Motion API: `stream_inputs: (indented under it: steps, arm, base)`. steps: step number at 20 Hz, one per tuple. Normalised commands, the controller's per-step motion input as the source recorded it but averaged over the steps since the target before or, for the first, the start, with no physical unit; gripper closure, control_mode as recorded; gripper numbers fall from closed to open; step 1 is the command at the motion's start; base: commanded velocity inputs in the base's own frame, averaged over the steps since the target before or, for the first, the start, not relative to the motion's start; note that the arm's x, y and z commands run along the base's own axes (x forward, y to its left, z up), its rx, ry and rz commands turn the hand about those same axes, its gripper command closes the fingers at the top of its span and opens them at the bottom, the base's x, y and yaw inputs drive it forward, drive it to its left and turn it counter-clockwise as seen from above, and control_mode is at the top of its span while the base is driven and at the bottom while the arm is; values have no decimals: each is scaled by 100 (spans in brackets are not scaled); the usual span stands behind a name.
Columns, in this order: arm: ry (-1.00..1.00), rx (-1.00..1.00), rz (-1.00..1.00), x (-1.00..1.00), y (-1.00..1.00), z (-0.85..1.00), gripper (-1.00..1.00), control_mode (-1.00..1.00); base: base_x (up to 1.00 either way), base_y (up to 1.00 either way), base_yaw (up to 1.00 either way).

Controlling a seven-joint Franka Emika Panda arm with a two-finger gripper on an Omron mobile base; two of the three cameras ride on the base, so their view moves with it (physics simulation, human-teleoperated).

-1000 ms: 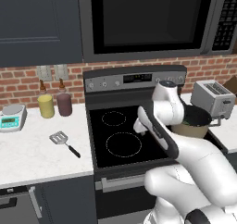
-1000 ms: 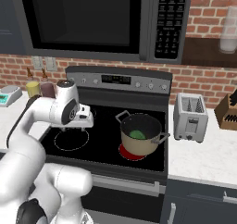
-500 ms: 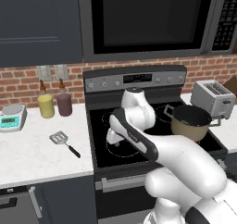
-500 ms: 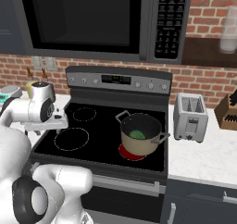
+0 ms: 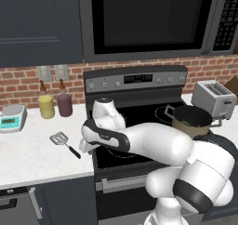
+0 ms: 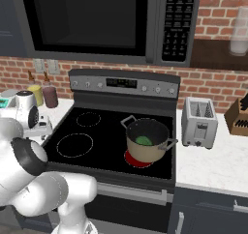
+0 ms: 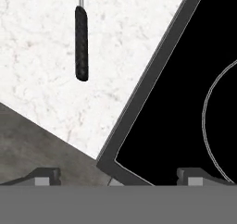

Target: Put the garlic and broccoli in the pot. Retrieve the spatula and lightly stir the vegetables in the pot.

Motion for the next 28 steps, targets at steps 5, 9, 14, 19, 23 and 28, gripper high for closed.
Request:
stream_inputs:
  steps: [5, 9, 14, 19, 23, 28]
  arm:
    - [0, 0, 0, 0, 9, -2, -100, -100]
    - [0, 0, 0, 3, 12, -5, -100, -100]
    - [-6, 1, 0, 13, 30, -24, -100, -100]
    - [-3, 0, 0, 9, 29, -17, -100, -100]
    - [0, 0, 0, 15, 13, -12, -100, -100]
    - [0, 0, 0, 18, 6, -19, -100, -100]
  base:
    - [0, 0, 0]
    - [0, 0, 0]
    - [0, 0, 0]
    - [0, 0, 0]
    - [0, 0, 0]
    - [0, 0, 0]
